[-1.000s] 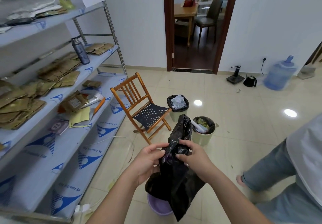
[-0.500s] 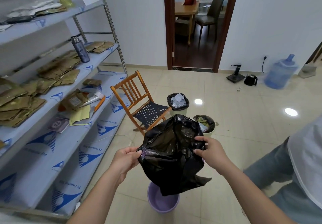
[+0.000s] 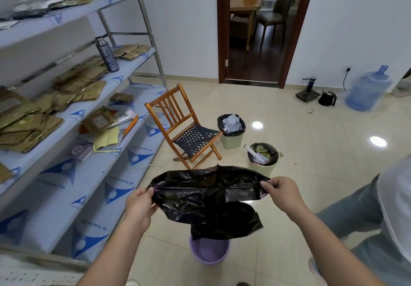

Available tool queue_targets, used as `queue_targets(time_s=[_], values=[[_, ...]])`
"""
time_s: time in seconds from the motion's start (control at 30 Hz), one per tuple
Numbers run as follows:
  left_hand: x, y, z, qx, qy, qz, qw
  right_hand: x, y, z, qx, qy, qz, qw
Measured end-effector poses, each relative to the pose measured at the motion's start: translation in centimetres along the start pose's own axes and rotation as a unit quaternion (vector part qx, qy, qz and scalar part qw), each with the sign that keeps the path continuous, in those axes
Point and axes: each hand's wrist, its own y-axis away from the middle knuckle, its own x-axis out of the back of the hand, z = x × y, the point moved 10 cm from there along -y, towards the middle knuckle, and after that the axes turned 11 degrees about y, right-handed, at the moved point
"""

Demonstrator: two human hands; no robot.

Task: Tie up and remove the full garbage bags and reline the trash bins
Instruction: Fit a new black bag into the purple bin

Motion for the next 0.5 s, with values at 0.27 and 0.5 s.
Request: queue_targets(time_s=[0.27,0.5], values=[[-3.0,1.2,-1.3,-0.007,-0.070,-0.056,0.996,-1.9,-0.6,-1.8,0.043,-0.096,-0.032,0.994],[-6.0,1.5,-3.8,0.035,-0.109,-0.145,0.983,-3.6,-2.2,-1.4,0.043,-0.079,-0.099,0.991]])
